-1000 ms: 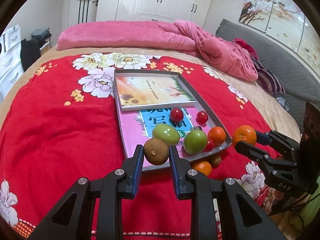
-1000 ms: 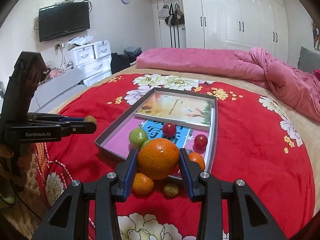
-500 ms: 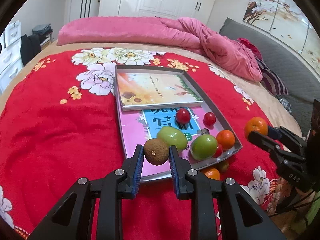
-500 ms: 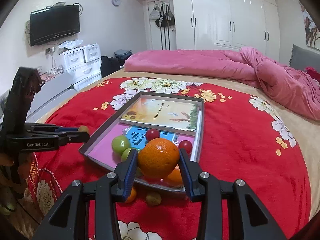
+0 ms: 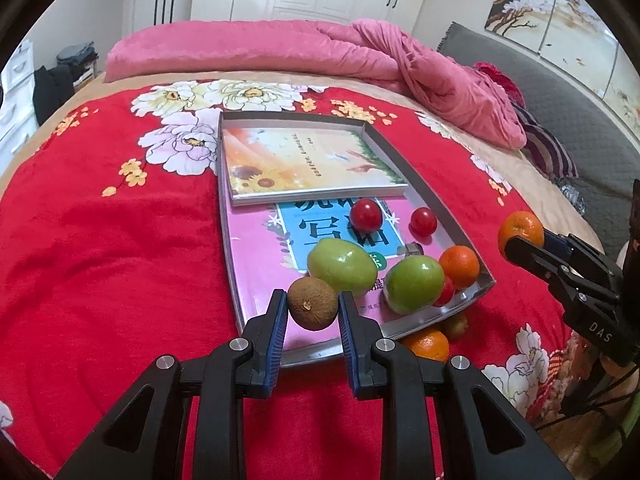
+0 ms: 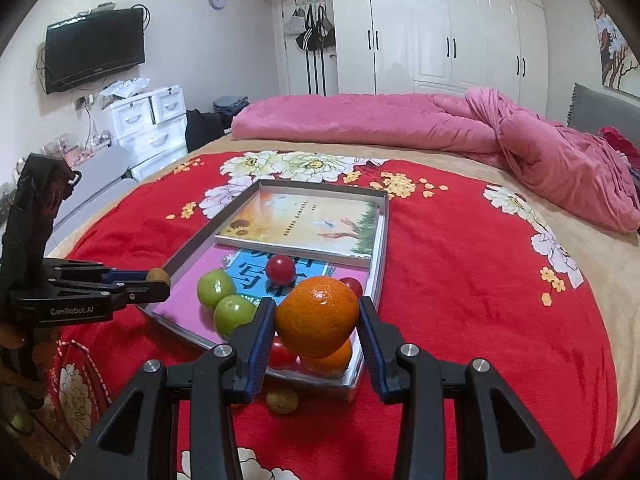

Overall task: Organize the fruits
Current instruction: 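Carry the orange over the tray with the right tool while the left tool carries the kiwi there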

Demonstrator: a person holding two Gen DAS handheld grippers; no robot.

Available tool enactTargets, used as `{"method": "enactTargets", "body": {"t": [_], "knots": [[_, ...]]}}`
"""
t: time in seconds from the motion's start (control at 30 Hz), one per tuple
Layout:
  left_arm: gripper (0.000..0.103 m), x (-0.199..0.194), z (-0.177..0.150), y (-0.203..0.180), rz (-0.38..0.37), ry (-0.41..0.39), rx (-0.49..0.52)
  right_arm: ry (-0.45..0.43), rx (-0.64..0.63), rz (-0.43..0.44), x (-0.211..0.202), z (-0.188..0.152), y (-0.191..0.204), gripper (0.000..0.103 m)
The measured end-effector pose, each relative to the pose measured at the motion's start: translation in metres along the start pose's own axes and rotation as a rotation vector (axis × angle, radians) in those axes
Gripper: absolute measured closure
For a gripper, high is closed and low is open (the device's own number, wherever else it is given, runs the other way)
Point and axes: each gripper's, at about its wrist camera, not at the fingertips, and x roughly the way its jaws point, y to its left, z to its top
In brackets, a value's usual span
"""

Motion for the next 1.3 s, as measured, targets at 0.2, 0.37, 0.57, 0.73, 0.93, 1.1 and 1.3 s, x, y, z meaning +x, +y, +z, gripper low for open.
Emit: {"method": "enactTargets", "body": {"t": [0.2,0.37,0.57,0.73,0.93,1.1,1.3], "knots": [[0.077,0.006,-0.002,-0.001,0.005,0.017,0.013,0.020,-0.010,-0.001,0.007,-0.003,0.002,0.062],[0.077,0.010,-0.003,-0.003,0.008,0.032,0.022,0.027,-0.019,0.009,0.010,-0.005,0.007,0.062],[0.077,0.015,-0.004,-0.002,0.007,0.050,0.025,0.045,-0.050,0.024,0.016,-0.007,0.015,0.062],[0.077,0.018,-0.005,-0.002,0.011,0.062,0.030,0.045,-0.069,0.024,0.017,-0.009,0.020,0.062],[0.077,0.020,-0.006,-0.002,0.016,0.064,0.030,0.042,-0.052,0.005,0.017,-0.008,0.015,0.062],[0.077,0.021,-0.006,-0.001,0.021,0.065,0.029,0.047,-0.037,-0.006,0.017,-0.009,0.011,0.062],[0.077,0.023,-0.005,0.002,0.024,0.064,0.024,0.049,-0.047,-0.014,0.017,-0.010,0.012,0.062]]}}
